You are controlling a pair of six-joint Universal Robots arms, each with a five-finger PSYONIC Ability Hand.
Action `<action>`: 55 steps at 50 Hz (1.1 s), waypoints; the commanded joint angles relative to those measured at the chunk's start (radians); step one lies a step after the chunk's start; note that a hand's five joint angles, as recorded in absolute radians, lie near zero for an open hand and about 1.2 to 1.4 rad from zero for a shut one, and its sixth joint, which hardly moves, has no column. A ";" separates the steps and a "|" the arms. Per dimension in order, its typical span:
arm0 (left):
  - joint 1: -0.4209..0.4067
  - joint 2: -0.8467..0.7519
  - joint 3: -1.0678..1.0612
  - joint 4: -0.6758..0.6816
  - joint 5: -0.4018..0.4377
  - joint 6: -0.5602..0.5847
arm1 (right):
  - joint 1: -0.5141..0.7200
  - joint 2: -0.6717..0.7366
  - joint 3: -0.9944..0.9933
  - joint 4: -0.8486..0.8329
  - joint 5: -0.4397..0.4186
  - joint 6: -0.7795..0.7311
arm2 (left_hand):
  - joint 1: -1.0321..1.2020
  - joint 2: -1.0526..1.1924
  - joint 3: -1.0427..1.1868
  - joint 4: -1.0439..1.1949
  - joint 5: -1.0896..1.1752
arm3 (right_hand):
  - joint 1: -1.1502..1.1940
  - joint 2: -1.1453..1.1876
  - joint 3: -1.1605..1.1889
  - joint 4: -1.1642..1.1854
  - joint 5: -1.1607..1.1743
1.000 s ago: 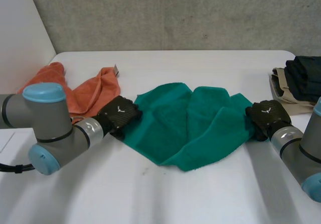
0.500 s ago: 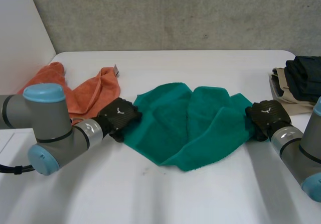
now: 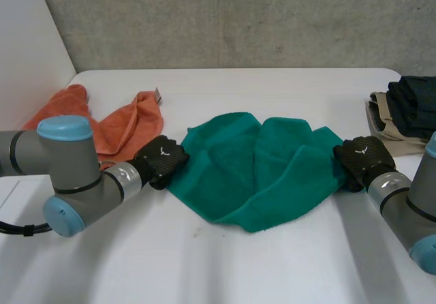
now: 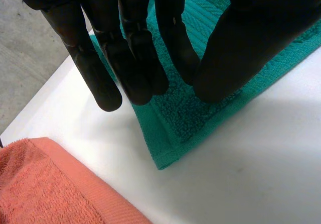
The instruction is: Fold the laundry.
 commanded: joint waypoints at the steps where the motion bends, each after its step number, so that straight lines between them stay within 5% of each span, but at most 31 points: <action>1: -0.002 -0.002 -0.001 0.002 -0.002 -0.001 | 0.000 0.000 0.000 0.000 0.000 0.001 | 0.236 0.206 0.212 0.202 0.261 | 0.411 0.221 0.210 0.205 0.231; 9: 0.000 0.001 -0.008 -0.001 -0.008 0.001 | 0.000 -0.002 0.001 0.000 0.000 0.001 | 0.236 0.206 0.212 0.202 0.261 | 0.411 0.221 0.210 0.205 0.231; 13: -0.005 0.022 -0.031 -0.010 -0.011 -0.001 | 0.000 -0.002 0.001 0.000 0.000 0.004 | -0.590 -0.621 -0.615 -0.624 -0.565 | 0.411 0.221 0.210 0.205 0.231; 24: -0.016 0.116 -0.102 -0.019 0.000 -0.015 | 0.000 -0.002 0.001 0.000 0.000 0.002 | -0.621 -0.651 -0.645 -0.655 -0.596 | 0.411 0.221 0.210 0.205 0.231; 55: -0.028 0.010 -0.015 -0.022 -0.002 0.001 | 0.002 -0.002 0.001 0.000 0.000 -0.004 | -0.527 -0.557 -0.551 -0.561 -0.502 | 0.411 0.221 0.210 0.205 0.231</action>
